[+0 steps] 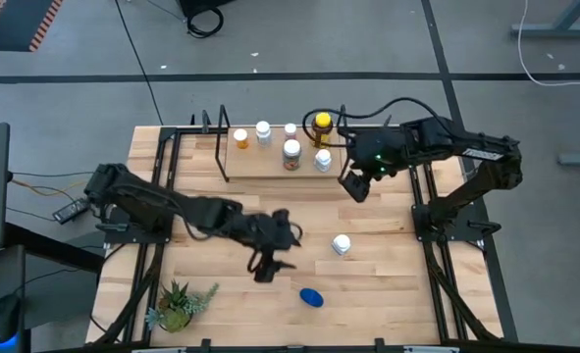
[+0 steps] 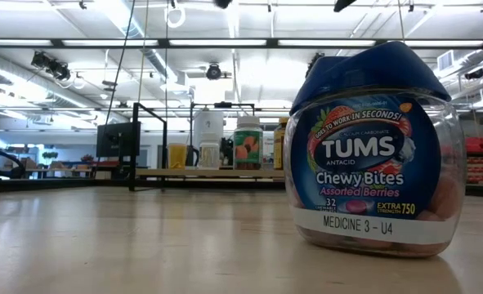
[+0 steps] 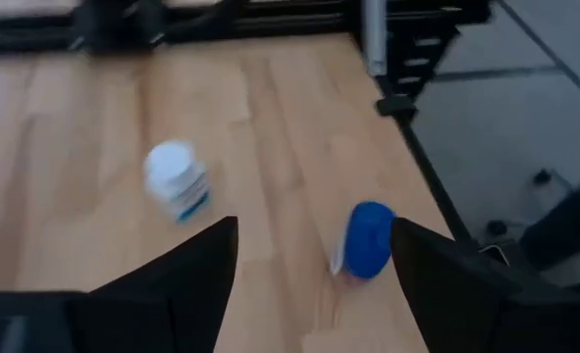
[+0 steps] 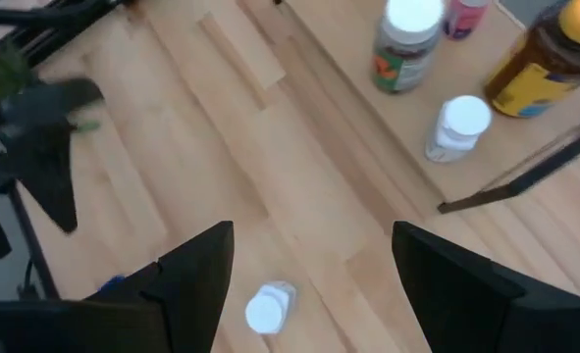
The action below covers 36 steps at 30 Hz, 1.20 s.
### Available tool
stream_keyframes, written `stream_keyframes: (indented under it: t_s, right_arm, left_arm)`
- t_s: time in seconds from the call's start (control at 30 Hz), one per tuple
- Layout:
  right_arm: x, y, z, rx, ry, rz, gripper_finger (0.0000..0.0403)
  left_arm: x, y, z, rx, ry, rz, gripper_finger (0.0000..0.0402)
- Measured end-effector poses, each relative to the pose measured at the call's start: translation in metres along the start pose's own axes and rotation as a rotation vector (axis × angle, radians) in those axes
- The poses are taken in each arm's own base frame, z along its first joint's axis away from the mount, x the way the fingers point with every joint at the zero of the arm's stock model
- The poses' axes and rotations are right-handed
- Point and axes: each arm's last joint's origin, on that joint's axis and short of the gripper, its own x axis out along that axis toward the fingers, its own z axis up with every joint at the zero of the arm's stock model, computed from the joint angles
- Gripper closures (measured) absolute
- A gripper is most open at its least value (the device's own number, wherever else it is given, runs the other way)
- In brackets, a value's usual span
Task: Pick and place medicine bottles onto shelf by color
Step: Put the blue pill bottle on the shelf
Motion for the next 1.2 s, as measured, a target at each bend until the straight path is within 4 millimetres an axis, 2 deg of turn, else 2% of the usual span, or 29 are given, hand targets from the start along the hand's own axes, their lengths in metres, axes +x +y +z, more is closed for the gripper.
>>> stream_keyframes:
  t_s: [0.17,0.3,0.43,0.6,0.9,1.0,1.2]
  right_arm:
    - [-0.006,0.012,-0.011,-0.082,0.013,0.04,0.012]
    - [-0.009,0.022,-0.019,-0.126,0.018,0.065,0.012]
    - [-0.012,0.028,-0.025,-0.159,-0.009,0.043,0.012]
    - [-0.014,0.033,-0.029,-0.111,-0.053,0.003,0.012]
    - [-0.015,0.035,-0.032,-0.084,-0.063,-0.01,0.012]
    - [-0.015,0.035,-0.032,-0.078,-0.063,-0.009,0.012]
    - [-0.015,0.035,-0.032,-0.072,-0.06,-0.011,0.012]
  left_arm:
    - [0.033,-0.02,-0.008,0.135,-0.034,-0.022,0.0113]
    - [0.052,-0.029,-0.013,0.142,-0.054,-0.023,0.0103]
    - [0.067,-0.031,-0.023,0.15,-0.018,-0.048,0.0099]
    - [0.084,-0.031,-0.03,0.123,0.026,-0.113,0.0101]
    - [0.119,-0.038,-0.03,0.123,0.053,-0.163,0.0101]
    - [0.127,-0.04,-0.031,0.13,0.067,-0.184,0.0101]
    - [0.131,-0.039,-0.049,0.133,0.208,-0.172,0.0102]
